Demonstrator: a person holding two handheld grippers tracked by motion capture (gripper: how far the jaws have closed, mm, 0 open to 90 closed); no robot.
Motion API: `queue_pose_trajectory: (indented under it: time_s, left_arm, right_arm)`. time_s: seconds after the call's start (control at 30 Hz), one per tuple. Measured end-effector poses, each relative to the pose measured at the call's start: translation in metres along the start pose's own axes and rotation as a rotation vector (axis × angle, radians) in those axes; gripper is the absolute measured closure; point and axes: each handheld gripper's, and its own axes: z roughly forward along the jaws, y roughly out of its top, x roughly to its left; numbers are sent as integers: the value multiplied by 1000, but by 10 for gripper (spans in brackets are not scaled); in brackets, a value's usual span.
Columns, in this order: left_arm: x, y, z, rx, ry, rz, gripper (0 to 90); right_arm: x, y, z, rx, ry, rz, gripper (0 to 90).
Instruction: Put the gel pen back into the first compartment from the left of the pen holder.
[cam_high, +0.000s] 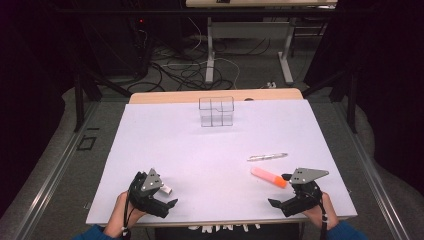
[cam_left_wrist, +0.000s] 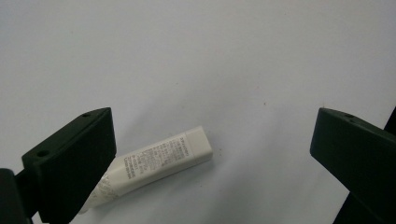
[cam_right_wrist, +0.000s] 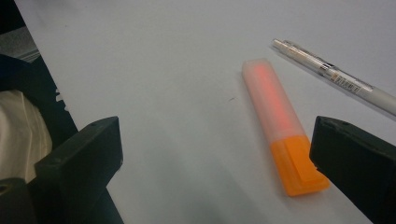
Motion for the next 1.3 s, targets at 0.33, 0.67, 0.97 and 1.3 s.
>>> queue_pose_trajectory:
  time_s: [0.33,0.67,0.97,1.3]
  left_arm:
    - [3,0,0,9,0,0,3]
    - [2,-1,2,3,8,-2,3]
    - [3,0,1,23,-9,1,3]
    - [2,0,3,12,0,0,3]
  right_arm:
    - [0,4,0,2,8,-10,37]
    - [-2,12,4,12,25,-21,31]
    - [-9,16,7,11,23,-12,25]
    - [-25,21,10,14,34,-31,22]
